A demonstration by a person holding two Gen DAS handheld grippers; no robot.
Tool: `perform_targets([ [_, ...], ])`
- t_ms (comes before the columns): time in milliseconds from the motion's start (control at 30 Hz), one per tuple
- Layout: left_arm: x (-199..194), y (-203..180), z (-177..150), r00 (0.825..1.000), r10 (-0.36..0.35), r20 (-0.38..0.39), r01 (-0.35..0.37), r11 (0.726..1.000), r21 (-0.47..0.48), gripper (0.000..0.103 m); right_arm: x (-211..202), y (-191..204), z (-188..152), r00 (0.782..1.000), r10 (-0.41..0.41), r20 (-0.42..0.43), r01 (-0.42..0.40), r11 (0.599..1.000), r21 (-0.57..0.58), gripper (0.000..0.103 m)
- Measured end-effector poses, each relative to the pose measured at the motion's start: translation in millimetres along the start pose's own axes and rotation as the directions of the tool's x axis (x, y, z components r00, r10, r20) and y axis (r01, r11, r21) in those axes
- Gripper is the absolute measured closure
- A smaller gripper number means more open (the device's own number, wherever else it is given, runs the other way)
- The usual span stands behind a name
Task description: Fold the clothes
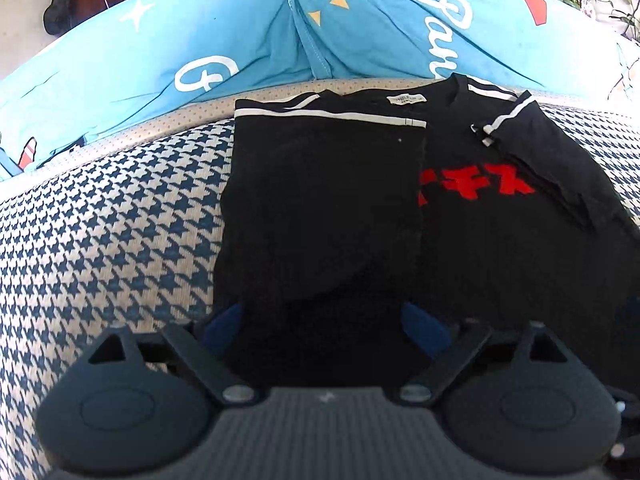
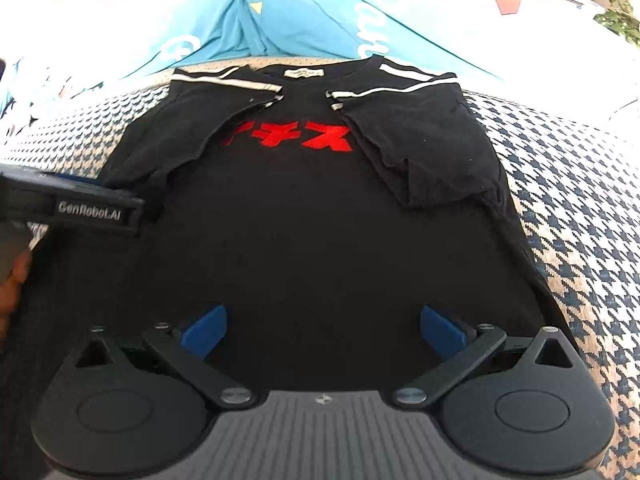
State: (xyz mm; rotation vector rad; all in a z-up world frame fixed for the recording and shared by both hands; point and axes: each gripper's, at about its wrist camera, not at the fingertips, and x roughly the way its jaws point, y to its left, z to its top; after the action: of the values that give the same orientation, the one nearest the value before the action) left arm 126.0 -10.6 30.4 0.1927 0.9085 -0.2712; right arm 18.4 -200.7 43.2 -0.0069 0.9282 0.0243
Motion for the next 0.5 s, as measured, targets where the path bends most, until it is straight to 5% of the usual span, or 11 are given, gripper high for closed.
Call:
perform_targets([
  [233,-27,-2,-7,0.999,-0.027,0.024,0.028,0.996,-0.081,0.002,-14,-11,-6,0.998,0.061,0.016,-0.061,0.998,-0.006,0.001],
  [433,-45,-8,-17,0.999,-0.034,0.030,0.037,0.992,-0.122,0.000,-29,-34,-1,0.992,0.085,0.094,-0.092,0.993,0.069,0.027],
  [500,-46,-8,-19,0.999,-0.044,0.026,0.047,0.989,-0.137,0.000,-31,-44,3,0.987,0.113,0.111,-0.125,0.986,0.109,0.046],
])
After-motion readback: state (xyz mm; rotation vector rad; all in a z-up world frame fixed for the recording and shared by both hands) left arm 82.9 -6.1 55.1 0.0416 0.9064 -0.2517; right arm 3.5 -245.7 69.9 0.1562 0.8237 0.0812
